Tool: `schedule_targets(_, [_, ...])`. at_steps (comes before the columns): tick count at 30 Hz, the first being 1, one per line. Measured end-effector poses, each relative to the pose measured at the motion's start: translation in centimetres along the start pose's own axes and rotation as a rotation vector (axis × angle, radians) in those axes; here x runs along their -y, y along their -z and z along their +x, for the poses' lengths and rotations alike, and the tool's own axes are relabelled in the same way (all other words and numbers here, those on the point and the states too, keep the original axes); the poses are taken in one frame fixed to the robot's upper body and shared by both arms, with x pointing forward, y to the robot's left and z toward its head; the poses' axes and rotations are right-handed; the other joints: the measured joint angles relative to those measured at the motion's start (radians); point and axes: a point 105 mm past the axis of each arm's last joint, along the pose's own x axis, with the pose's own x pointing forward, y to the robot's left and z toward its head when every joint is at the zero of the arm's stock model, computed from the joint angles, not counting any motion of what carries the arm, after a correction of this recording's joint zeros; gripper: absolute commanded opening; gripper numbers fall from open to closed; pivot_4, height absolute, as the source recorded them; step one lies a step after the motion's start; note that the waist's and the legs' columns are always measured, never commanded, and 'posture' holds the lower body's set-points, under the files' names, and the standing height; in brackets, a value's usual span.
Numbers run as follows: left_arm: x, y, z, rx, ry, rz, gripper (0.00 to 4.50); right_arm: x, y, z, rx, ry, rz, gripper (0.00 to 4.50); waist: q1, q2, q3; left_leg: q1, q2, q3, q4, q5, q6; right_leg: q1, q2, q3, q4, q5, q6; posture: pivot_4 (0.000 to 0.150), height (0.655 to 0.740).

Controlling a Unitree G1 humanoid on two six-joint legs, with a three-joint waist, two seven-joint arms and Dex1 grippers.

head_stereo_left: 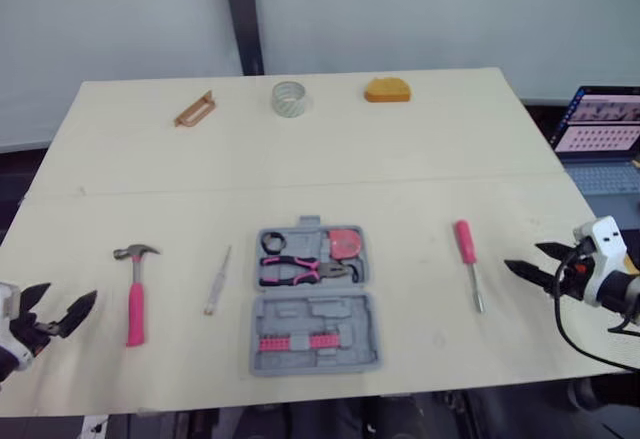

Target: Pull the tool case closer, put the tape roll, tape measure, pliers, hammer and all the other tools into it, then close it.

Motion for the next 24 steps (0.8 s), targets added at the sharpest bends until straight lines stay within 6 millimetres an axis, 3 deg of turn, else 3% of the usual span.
schedule_targets(10, [-2.0, 1.1, -0.9, -0.030, -0.149, -0.011, 4.47, 0.5, 0.2, 0.4, 0.013, 0.051, 0.000, 4.48, 0.003, 0.000, 0.000, 0.000, 0.000, 0.000, 0.000, 0.000, 0.000, 0.000, 0.000, 0.000, 0.000, 0.000, 0.000, 0.150, 0.7400])
schedule_targets(19, [-1.4, 0.8, -0.5, -0.012, -0.137, -0.011, 4.47, -0.3, -0.5, 0.4, 0.034, 0.024, -0.012, 4.48, 0.003, 0.000, 0.000, 0.000, 0.000, 0.000, 0.000, 0.000, 0.000, 0.000, 0.000, 0.000, 0.000, 0.000, 0.000, 0.150, 0.7400])
schedule_targets(24, [-0.1, -0.3, -0.3, 0.031, -0.095, 0.004, 4.47, -1.6, -2.0, 0.6, 0.072, -0.040, -0.020, 4.48, 0.003, 0.000, 0.000, 0.000, 0.000, 0.000, 0.000, 0.000, 0.000, 0.000, 0.000, 0.000, 0.000, 0.000, 0.000, 0.150, 0.7400])
